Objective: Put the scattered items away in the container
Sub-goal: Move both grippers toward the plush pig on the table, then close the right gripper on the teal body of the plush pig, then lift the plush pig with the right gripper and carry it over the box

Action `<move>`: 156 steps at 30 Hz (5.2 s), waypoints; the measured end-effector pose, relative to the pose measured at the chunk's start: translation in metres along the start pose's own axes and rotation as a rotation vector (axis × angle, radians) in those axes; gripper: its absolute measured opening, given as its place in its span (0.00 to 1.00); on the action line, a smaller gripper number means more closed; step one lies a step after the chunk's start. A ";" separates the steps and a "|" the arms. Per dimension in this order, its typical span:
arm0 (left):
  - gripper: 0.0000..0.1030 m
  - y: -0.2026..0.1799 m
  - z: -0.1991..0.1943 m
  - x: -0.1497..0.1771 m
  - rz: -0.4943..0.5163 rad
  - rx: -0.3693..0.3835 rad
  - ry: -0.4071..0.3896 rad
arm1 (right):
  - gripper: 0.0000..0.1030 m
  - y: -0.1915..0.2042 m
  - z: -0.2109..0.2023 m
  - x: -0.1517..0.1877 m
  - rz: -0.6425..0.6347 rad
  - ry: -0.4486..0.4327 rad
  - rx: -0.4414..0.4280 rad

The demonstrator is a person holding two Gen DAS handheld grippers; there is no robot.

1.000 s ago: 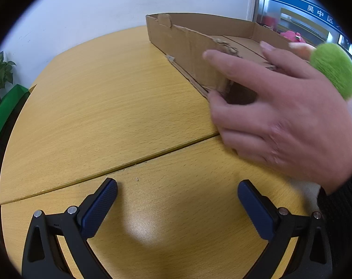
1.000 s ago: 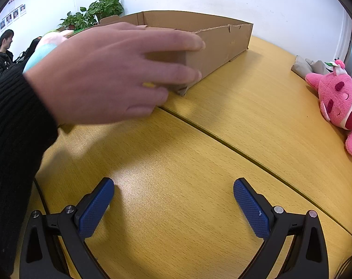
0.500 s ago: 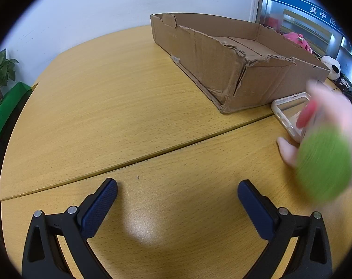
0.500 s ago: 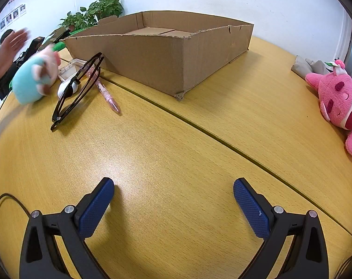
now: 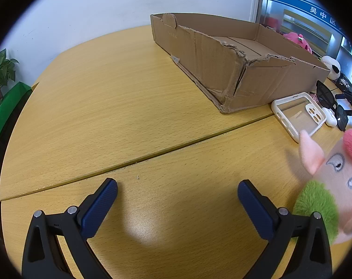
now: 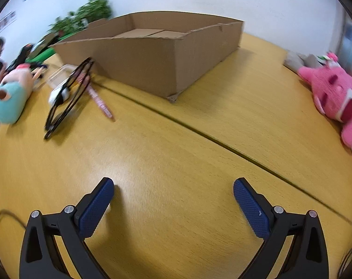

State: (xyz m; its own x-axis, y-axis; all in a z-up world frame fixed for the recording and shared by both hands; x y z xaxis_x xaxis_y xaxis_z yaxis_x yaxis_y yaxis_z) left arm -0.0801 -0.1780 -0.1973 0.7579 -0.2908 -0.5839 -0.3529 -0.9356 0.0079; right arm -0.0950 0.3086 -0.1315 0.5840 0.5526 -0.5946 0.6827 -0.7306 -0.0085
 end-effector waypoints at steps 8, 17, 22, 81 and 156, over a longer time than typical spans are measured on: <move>1.00 -0.006 0.008 -0.007 -0.006 -0.008 0.000 | 1.00 0.005 -0.003 -0.004 0.042 0.000 0.033; 0.99 0.010 -0.030 0.017 -0.066 -0.002 -0.064 | 1.00 0.030 -0.005 -0.001 0.121 -0.001 0.094; 0.99 0.018 -0.099 0.025 -0.190 -0.079 -0.226 | 1.00 0.045 -0.012 0.007 0.140 -0.003 0.108; 0.77 -0.137 -0.066 -0.041 -0.607 0.406 -0.150 | 0.70 0.302 -0.026 -0.071 -0.013 -0.184 -0.137; 0.83 0.044 0.119 -0.287 -0.754 0.282 -0.101 | 0.74 0.098 0.191 -0.370 -0.258 -0.016 -0.207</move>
State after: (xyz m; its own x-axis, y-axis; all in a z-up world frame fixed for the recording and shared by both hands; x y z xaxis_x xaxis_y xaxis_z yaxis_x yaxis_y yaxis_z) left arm -0.3786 -0.1122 -0.1263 0.7987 0.4302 -0.4207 0.0984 -0.7831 -0.6141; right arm -0.3281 -0.0444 -0.0661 0.3739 0.7015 -0.6067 0.8830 -0.4694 0.0015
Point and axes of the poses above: each gripper's, at about its wrist camera, not at the fingertips, and z roughly the way its jaws point, y to its left, x to its underside, the point moved 7 cm from there along z, roughly the way its jaws point, and after that the axes turned 1 degree about z, right-handed, at the moved point
